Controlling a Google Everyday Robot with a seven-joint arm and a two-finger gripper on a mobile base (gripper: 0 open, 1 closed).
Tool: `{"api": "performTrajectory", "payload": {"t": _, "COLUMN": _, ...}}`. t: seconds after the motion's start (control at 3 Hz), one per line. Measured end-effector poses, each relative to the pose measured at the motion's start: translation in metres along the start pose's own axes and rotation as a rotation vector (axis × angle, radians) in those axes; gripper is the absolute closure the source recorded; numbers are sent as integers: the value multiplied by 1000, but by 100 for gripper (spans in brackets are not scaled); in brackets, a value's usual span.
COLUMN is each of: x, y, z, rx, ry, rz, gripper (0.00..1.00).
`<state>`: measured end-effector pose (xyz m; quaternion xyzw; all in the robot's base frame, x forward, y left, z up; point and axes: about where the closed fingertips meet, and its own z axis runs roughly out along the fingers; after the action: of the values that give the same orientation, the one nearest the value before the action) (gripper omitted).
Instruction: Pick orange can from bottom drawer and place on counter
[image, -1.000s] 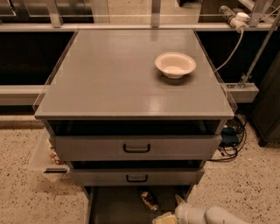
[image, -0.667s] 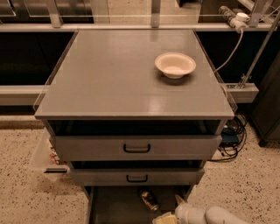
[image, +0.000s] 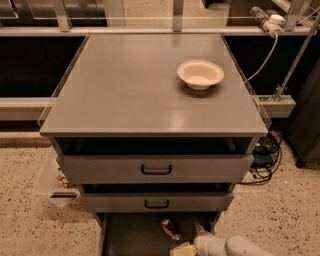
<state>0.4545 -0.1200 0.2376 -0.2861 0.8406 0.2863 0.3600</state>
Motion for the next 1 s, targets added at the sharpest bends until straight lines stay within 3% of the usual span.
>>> {"api": "performTrajectory", "payload": {"t": 0.67, "x": -4, "y": -19, "z": 45, "rx": 18, "ry": -3, "rz": -90, "gripper": 0}}
{"api": "performTrajectory", "payload": {"t": 1.0, "x": -4, "y": -20, "z": 64, "rx": 36, "ry": 5, "rz": -100, "gripper": 0}}
